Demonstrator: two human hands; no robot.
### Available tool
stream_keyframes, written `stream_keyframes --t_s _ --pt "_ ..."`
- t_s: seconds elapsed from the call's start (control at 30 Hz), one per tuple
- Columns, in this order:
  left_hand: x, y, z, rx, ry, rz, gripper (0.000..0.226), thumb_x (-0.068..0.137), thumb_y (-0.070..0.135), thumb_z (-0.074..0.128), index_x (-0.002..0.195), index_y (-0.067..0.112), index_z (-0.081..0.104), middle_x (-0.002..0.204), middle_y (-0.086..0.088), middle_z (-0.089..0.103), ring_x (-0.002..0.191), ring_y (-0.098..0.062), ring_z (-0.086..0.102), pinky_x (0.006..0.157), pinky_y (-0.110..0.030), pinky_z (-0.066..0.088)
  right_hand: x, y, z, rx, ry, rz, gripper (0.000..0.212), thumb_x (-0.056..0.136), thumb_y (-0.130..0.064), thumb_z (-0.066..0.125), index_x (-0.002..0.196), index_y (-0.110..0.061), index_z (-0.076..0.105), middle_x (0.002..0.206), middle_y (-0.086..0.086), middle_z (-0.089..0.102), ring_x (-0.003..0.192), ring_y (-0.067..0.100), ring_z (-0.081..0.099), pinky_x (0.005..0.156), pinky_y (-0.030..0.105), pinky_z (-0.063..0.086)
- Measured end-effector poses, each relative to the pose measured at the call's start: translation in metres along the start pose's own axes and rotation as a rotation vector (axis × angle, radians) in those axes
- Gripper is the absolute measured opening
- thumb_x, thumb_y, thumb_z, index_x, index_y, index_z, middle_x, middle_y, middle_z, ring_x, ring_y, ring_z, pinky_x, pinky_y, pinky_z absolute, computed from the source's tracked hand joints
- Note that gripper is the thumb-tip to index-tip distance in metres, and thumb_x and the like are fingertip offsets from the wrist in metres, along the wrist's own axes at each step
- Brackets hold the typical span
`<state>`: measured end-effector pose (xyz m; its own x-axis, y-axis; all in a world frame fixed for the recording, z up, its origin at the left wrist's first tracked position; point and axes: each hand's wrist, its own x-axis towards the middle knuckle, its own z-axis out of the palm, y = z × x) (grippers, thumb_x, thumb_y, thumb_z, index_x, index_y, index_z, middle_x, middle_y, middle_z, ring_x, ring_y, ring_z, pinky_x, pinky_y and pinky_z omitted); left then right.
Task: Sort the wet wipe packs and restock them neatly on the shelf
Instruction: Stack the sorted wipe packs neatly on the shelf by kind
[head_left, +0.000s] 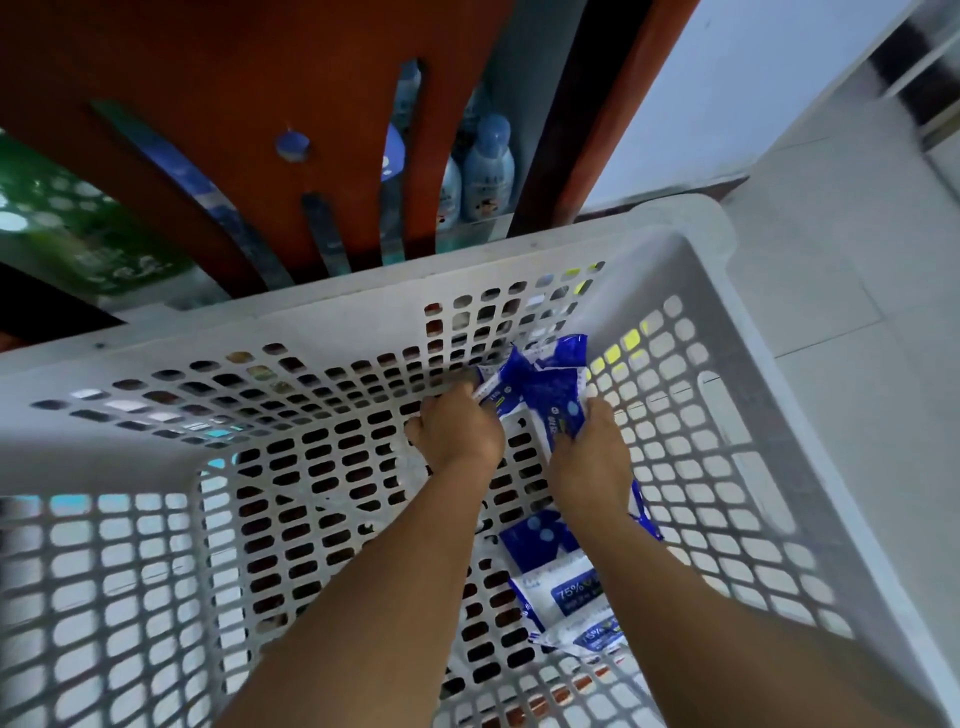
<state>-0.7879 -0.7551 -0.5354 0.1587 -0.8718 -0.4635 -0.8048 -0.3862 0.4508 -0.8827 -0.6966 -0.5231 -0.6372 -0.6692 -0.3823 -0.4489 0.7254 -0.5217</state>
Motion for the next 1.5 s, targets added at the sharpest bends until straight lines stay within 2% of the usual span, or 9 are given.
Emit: stream_keyframes --t_s 0.13,0.3,0.5,0.67,0.77,0.83,1.0,1.23,1.5 --pt "-0.014 -0.011 -0.014 -0.081 0.035 -0.008 0.022 0.094 0.030 0.051 0.112 0.028 0.064 0.097 -0.001 0.068 0.096 -0.021 0.057 0.090 -0.033 0.027 -0.008 0.000 -0.010 0.051 -0.026 -0.049 0.026 0.092 -0.012 0.051 0.118 -0.018 0.052 0.104 0.001 0.063 0.086 0.019 0.058 0.065 0.027 0.038" --pt "-0.049 -0.030 -0.047 -0.227 0.041 -0.055 0.022 0.090 0.037 0.055 0.074 0.024 0.051 0.073 0.006 0.058 0.071 -0.016 0.054 0.087 -0.035 0.040 -0.031 -0.017 -0.025 0.142 -0.082 -0.134 0.016 0.089 -0.015 0.059 0.103 -0.022 0.058 0.088 -0.003 0.064 0.076 0.015 0.058 0.062 0.026 0.041" --pt "-0.106 -0.049 -0.112 -0.493 0.102 -0.133 0.012 0.089 0.020 0.061 0.089 0.010 0.053 0.073 -0.003 0.058 0.057 -0.014 0.052 0.045 -0.019 0.037 -0.080 -0.064 -0.056 0.230 -0.232 -0.256 0.024 0.088 -0.014 0.062 0.111 -0.021 0.059 0.082 -0.006 0.061 0.060 0.007 0.052 0.043 0.010 0.035" --pt "-0.161 -0.063 -0.180 -0.625 0.317 -0.172 0.012 0.087 0.013 0.063 0.093 0.017 0.053 0.074 0.004 0.058 0.062 -0.010 0.053 0.047 -0.015 0.036 -0.129 -0.100 -0.075 0.251 -0.335 -0.398 0.036 0.087 -0.016 0.063 0.122 -0.012 0.056 0.087 -0.004 0.064 0.061 -0.002 0.052 0.047 0.003 0.035" --pt "-0.190 -0.072 -0.226 -0.713 0.430 -0.133 0.020 0.087 0.011 0.061 0.096 0.027 0.055 0.077 0.010 0.062 0.061 -0.002 0.056 0.046 -0.008 0.037 -0.162 -0.125 -0.083 0.269 -0.387 -0.478 0.044 0.088 -0.024 0.062 0.131 -0.017 0.053 0.105 0.000 0.066 0.079 0.012 0.060 0.063 0.018 0.046" --pt "-0.206 -0.081 -0.258 -0.717 0.494 -0.131 0.016 0.086 0.011 0.060 0.087 0.027 0.058 0.072 0.011 0.062 0.058 -0.001 0.056 0.045 -0.009 0.037 -0.187 -0.145 -0.090 0.290 -0.440 -0.511 0.043 0.091 -0.024 0.060 0.133 -0.020 0.051 0.099 -0.007 0.064 0.076 0.008 0.058 0.057 0.014 0.042" --pt "-0.250 -0.111 -0.336 -0.793 0.658 -0.217 0.016 0.079 0.014 0.068 0.088 0.024 0.059 0.081 0.002 0.068 0.075 -0.021 0.064 0.067 -0.039 0.052 -0.258 -0.199 -0.103 0.376 -0.529 -0.665 0.033 0.091 -0.021 0.060 0.123 -0.022 0.055 0.084 -0.019 0.060 0.069 -0.002 0.055 0.051 0.009 0.037" --pt "-0.338 -0.179 -0.431 -0.926 0.832 -0.141 0.034 0.072 0.006 0.068 0.101 0.022 0.061 0.091 0.001 0.071 0.080 -0.016 0.067 0.073 -0.033 0.055 -0.390 -0.267 -0.095 0.461 -0.602 -0.873 0.023 0.084 -0.017 0.064 0.107 -0.024 0.062 0.090 -0.007 0.068 0.077 0.013 0.064 0.068 0.030 0.051" --pt "-0.470 -0.291 -0.521 -1.193 1.055 -0.100 0.019 0.084 -0.004 0.063 0.088 0.015 0.064 0.078 -0.002 0.073 0.068 -0.020 0.068 0.066 -0.037 0.058 -0.580 -0.299 -0.071 0.510 -0.694 -0.964 0.013 0.082 -0.016 0.062 0.094 -0.017 0.061 0.083 -0.002 0.066 0.075 0.023 0.060 0.067 0.031 0.042"
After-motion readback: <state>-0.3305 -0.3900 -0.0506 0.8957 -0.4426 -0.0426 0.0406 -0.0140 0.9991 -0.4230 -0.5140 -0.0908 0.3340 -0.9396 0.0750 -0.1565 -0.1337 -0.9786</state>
